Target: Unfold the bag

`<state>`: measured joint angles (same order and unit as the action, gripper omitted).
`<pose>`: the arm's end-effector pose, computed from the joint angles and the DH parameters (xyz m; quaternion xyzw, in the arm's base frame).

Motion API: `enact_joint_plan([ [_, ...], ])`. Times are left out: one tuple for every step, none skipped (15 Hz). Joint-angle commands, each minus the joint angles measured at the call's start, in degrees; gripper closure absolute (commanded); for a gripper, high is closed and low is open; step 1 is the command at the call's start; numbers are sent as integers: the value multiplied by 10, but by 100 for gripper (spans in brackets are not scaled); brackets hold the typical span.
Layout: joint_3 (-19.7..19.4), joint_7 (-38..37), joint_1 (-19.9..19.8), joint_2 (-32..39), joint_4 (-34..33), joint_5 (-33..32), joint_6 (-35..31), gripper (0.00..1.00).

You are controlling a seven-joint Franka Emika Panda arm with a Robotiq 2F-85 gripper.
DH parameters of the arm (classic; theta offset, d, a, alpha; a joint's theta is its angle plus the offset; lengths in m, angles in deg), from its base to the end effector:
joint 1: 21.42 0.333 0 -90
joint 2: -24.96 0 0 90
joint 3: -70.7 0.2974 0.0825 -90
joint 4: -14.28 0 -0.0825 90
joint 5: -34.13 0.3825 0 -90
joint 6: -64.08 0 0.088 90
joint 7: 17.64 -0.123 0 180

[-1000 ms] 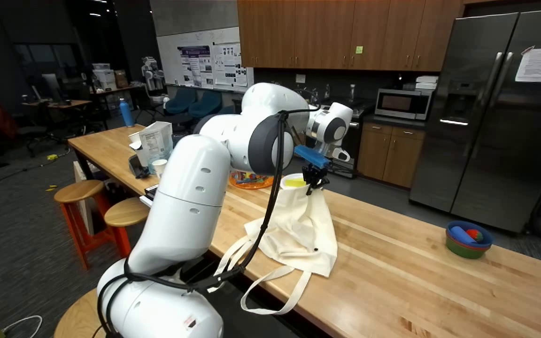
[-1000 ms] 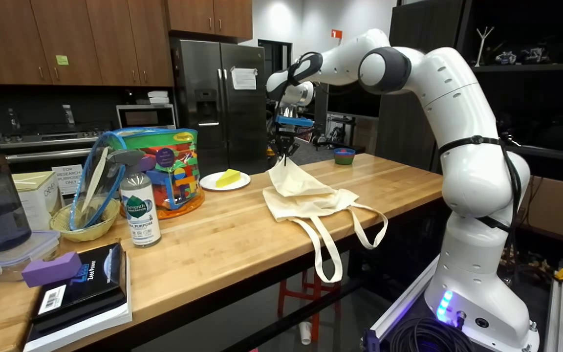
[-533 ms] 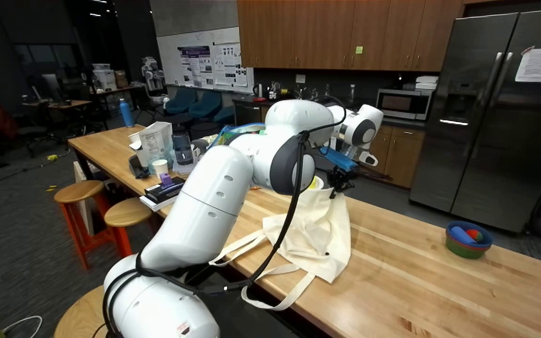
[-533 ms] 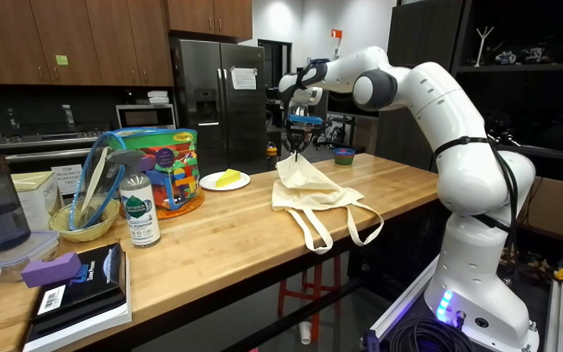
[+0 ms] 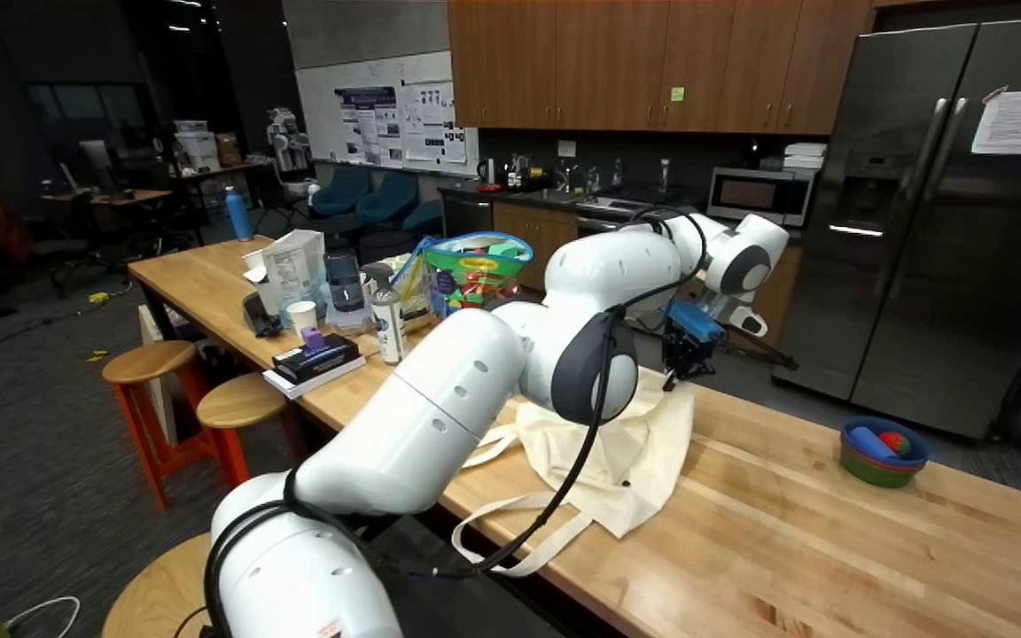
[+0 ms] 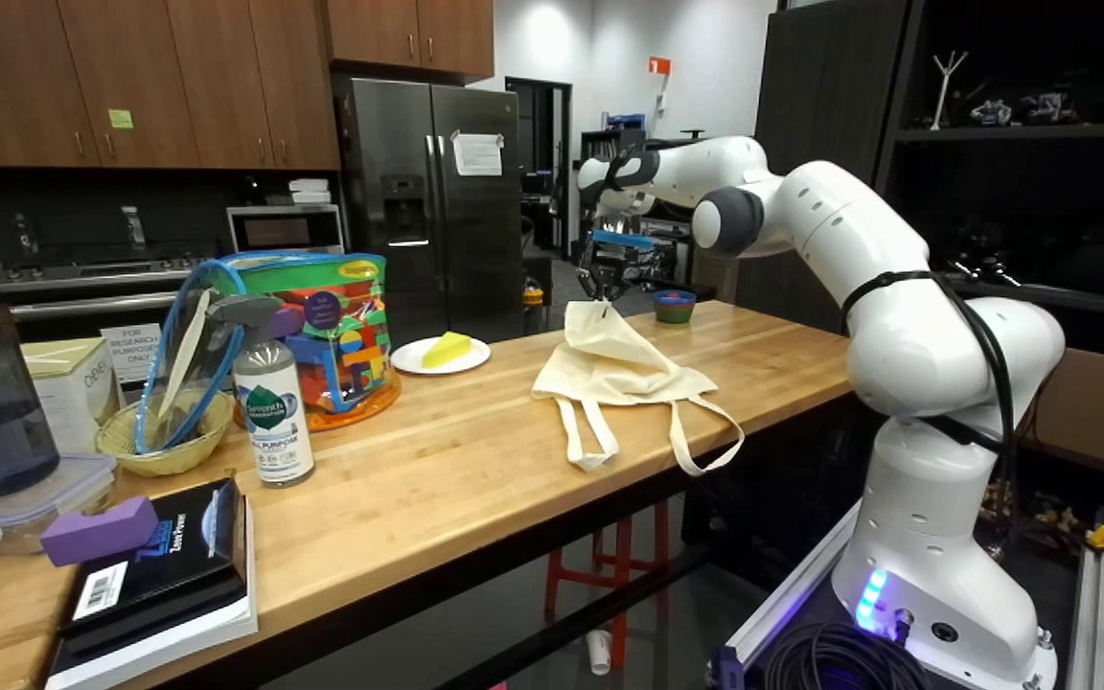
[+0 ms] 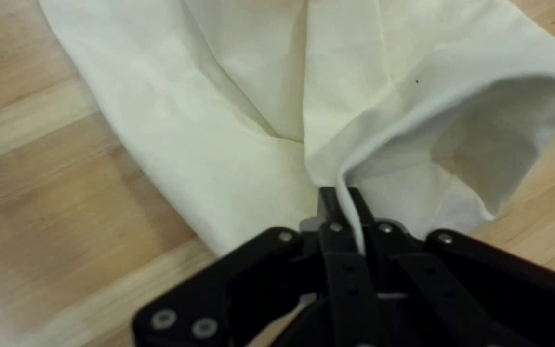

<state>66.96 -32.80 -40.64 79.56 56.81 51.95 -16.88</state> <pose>0.6959 -0.2279 0.3347 -0.9321 0.3089 0.1313 0.1361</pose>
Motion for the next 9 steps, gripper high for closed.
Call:
enact_joint_plan([
  [12,-26,-26,40,-86,14,30,99],
  [18,-28,-33,42,-99,19,32,99],
  [18,-26,-35,36,-96,28,29,99],
  [20,-24,-37,29,-98,33,30,99],
  [20,-21,-37,24,-100,35,31,99],
  [21,-15,-36,20,-102,35,35,99],
  [19,-11,-32,17,-104,31,42,99],
  [17,-9,-27,16,-107,26,49,99],
  [14,-6,-20,16,-110,19,58,99],
])
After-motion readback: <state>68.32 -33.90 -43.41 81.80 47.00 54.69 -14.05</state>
